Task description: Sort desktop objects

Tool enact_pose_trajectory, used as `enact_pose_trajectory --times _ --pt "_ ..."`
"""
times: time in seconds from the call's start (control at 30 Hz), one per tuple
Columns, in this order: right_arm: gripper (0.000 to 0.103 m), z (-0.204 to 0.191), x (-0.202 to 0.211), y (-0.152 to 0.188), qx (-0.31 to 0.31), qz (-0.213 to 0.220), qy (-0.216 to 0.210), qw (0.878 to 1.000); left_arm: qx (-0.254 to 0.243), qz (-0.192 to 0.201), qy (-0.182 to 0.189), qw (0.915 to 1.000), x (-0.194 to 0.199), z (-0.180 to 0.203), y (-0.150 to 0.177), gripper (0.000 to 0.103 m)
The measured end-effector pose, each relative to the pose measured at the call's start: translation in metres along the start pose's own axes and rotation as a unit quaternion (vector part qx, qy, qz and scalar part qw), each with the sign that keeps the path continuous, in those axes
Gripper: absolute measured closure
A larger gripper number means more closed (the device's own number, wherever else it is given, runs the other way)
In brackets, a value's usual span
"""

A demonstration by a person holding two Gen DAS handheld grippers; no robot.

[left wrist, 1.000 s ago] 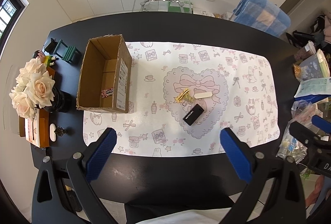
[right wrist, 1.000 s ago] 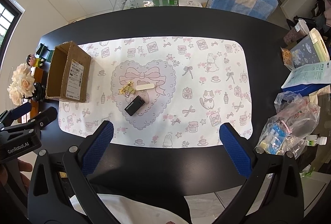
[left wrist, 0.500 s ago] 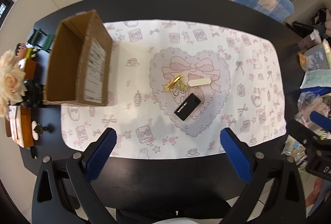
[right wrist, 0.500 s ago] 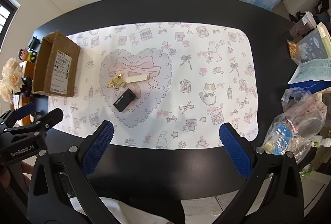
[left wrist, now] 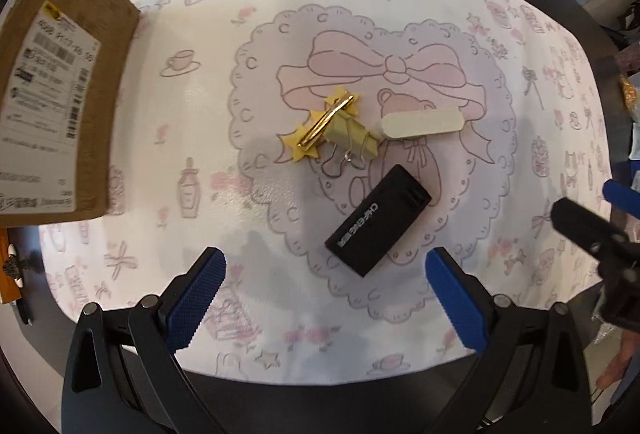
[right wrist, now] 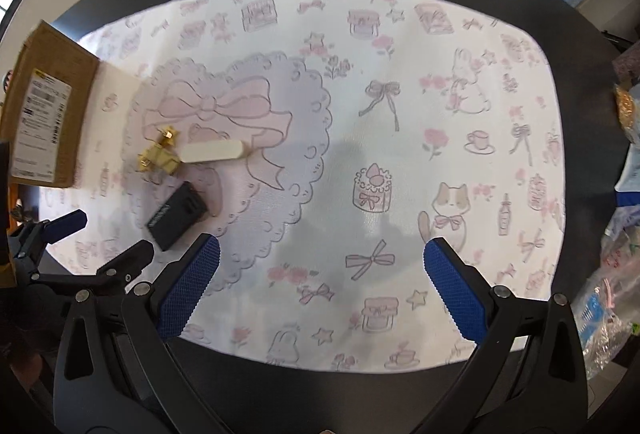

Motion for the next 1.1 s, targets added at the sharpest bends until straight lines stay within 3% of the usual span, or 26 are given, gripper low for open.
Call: enact_pose_trajectory --times 0.3,1.1 --pt "0.0 0.021 -0.028 0.003 -0.005 -0.02 -0.001 1.0 -0.011 0.006 0.002 0.9999 -0.013 0.017 -0.008 0.003" --pt "0.0 0.02 -0.029 0.003 -0.006 -0.026 -0.01 1.0 -0.053 0.024 -0.029 0.9979 -0.004 0.037 0.003 0.003"
Point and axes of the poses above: each gripper's, at about its wrist camera, not at the fingertips, and x roughly against the way its jaws point, z to its right, y to its underside, the point moved 1 cm from there along -x, roughly the way its jaws point, and after that the axes turned 13 degrees about -y, right-handed, at the moved point
